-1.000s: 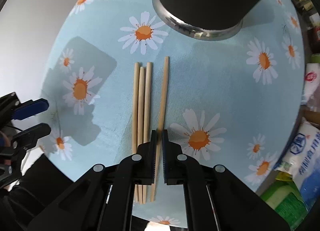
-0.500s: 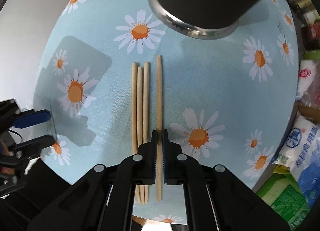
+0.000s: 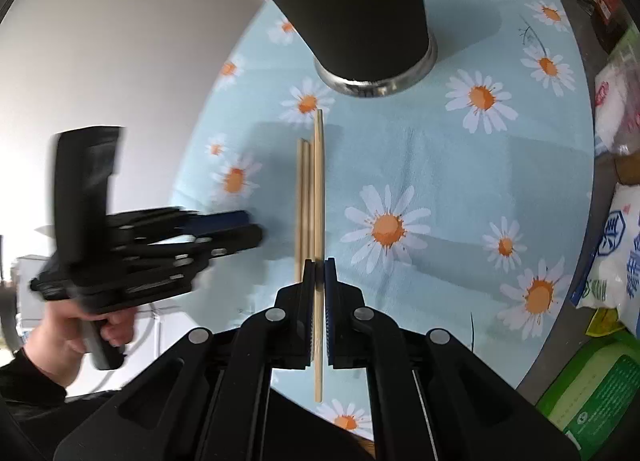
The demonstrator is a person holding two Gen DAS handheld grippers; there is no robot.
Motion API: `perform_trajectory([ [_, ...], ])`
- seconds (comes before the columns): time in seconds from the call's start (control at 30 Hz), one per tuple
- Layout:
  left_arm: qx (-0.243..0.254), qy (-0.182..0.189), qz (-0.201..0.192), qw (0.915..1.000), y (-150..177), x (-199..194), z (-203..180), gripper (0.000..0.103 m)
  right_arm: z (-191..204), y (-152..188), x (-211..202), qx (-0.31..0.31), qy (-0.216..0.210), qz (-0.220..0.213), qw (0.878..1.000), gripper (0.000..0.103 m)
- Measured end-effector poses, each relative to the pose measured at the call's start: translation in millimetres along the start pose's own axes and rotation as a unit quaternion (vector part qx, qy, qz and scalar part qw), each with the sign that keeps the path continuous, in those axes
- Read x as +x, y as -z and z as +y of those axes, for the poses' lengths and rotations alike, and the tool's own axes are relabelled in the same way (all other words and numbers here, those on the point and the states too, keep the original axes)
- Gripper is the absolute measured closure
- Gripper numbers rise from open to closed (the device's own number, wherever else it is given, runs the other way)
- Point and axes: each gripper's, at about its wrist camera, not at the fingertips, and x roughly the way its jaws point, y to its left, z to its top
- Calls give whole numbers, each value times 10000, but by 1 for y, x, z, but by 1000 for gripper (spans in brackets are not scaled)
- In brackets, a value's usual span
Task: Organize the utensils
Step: 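Close the right tool on another chopstick and lift it, then grasp a chopstick with the left tool while the right tool holds its chopstick, then lift both held chopsticks and carry them over the black cup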
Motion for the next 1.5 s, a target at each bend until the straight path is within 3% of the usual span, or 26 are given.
perform_trajectory([
  [0.2,-453,-409,53,9981,-6,12,-13,78,-13,21,-28,106,-676,-352,9970,97],
  [0.43,-643,-1068,62,9922,-7,21,-28,82,-35,41,-43,166,-987,-497,9937,98],
  [0.73,-401,-1902,173,9808,-13,33,-49,85,-57,56,-52,236,-1111,-652,9914,98],
  [0.9,-212,-2428,267,9695,-18,46,-67,93,-64,60,-56,269,-1269,-674,9893,97],
  [1.17,-184,-2602,309,9649,-24,57,-80,99,-68,58,-53,295,-1391,-683,9875,98],
  [1.5,-261,-2146,-177,9762,-18,32,-59,100,-62,50,-46,454,-1251,-774,9881,98],
])
